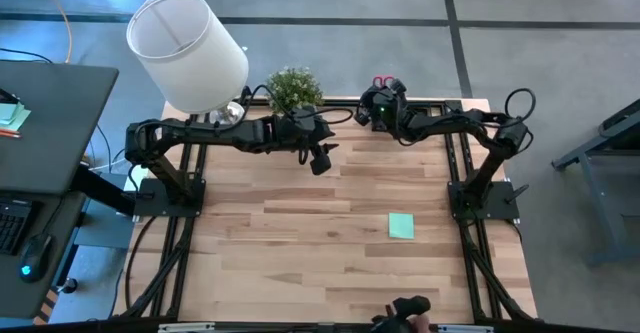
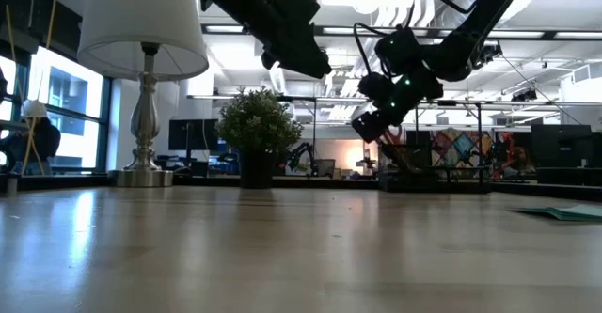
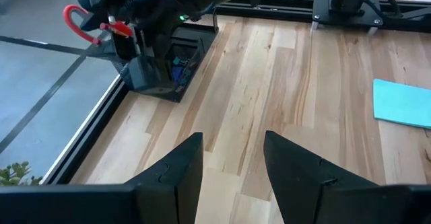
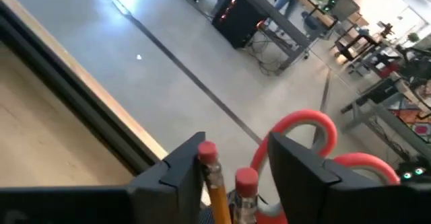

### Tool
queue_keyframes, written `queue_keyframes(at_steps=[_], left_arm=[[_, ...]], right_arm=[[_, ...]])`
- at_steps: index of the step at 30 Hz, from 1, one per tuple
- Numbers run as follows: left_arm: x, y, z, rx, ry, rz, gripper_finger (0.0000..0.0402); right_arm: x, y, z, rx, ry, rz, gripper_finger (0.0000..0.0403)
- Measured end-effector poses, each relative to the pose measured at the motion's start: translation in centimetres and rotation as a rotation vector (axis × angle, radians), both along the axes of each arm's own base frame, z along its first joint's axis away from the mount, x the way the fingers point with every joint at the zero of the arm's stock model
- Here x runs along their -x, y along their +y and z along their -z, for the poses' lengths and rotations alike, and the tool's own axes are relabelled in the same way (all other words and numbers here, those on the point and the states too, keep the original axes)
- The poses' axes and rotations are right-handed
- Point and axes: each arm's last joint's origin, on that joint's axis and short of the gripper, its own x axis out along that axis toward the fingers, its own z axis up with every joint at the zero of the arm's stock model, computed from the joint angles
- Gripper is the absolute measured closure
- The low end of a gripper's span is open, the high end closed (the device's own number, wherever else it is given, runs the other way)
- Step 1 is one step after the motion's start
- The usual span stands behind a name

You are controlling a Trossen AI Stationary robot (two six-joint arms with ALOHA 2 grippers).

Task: Pick and place office supplies into organizer
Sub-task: Adjust the office supplies in the black desk organizer

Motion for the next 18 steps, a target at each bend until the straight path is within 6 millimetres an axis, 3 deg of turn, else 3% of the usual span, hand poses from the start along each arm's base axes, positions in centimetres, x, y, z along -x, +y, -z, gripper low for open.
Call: queue_keyframes(at_steps=[5, 8, 14, 18], left_arm=[[0.0, 0.0, 0.1, 0.002, 0.008, 0.000, 0.0257], [0.1, 0.0, 0.1, 0.005, 0.018, 0.000, 0.0257], [0.1, 0.0, 0.2, 0.001, 0.021, 0.002, 0.0257], [0.1, 0.0, 0.2, 0.002, 0.025, 0.003, 0.0257]], right_arm=[[0.3, -0.2, -0.2, 0.026, 0.040, 0.028, 0.0196], [0.3, 0.6, -2.0, 0.096, 0.059, 0.031, 0.0176], [1.0, 2.5, -5.9, 0.150, 0.005, -0.015, 0.0174], [2.0, 2.9, -7.0, 0.114, -0.022, -0.022, 0.0187]])
